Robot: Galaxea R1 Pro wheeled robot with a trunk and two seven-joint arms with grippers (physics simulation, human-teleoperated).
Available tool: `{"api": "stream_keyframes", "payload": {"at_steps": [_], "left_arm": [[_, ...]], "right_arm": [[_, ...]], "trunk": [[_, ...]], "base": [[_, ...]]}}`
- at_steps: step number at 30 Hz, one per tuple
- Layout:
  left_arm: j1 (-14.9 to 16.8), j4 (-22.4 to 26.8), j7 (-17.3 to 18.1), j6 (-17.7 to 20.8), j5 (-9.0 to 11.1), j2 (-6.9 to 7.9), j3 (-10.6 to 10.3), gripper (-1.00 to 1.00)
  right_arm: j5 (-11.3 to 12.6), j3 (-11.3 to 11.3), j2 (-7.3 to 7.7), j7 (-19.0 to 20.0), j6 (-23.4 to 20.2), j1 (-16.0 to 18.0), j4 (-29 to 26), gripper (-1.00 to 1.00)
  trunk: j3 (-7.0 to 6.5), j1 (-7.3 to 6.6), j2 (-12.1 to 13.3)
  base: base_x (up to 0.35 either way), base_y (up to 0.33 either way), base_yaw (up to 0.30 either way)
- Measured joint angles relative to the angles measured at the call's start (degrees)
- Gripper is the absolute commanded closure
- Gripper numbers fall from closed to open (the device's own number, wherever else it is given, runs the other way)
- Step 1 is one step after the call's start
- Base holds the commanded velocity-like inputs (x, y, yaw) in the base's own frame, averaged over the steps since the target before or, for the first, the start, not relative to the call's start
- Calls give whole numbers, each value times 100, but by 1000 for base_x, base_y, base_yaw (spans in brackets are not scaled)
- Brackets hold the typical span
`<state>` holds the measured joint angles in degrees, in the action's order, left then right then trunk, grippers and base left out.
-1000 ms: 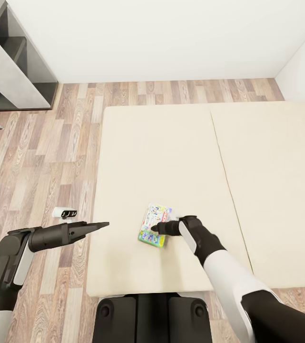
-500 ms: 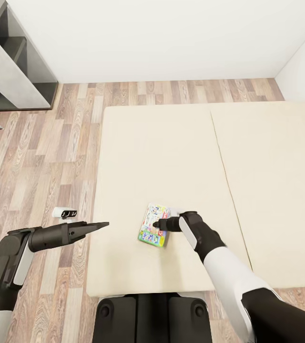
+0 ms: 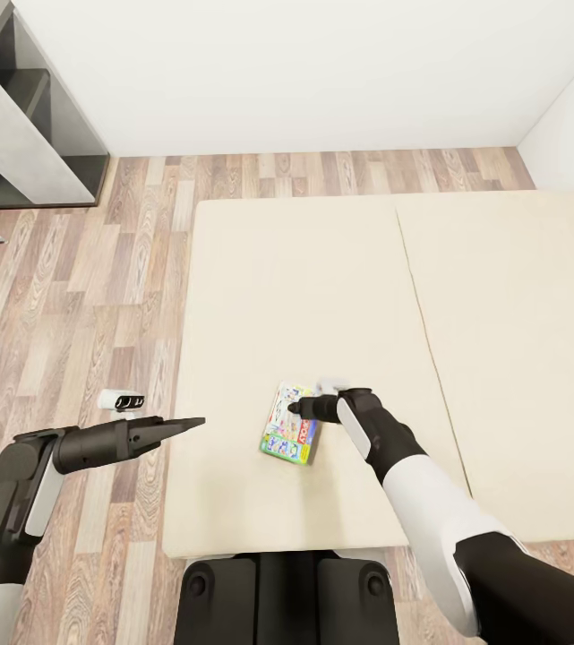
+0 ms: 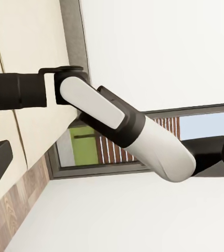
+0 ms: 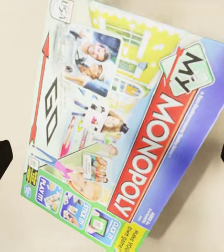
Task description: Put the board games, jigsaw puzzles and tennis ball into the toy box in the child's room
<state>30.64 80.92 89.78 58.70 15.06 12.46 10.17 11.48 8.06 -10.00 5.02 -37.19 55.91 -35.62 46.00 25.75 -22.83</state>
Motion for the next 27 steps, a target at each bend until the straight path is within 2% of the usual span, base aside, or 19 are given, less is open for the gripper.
{"api": "stream_keyframes", "payload": {"at_steps": [10, 17, 27], "left_arm": [[0, -1, 0, -7, 7, -8, 223, -100], [2, 0, 0, -7, 6, -8, 238, -100], [2, -1, 0, -7, 1, -9, 240, -100]], "right_arm": [[-13, 11, 0, -7, 300, 30, 57, -100], [-18, 21, 0, -6, 624, 25, 108, -100], [-30, 16, 0, -3, 1203, 23, 624, -100]], "trunk": [[0, 0, 0], [0, 0, 0], [0, 0, 0]], "base": [[0, 0, 0], [0, 0, 0], [0, 0, 0]]}}
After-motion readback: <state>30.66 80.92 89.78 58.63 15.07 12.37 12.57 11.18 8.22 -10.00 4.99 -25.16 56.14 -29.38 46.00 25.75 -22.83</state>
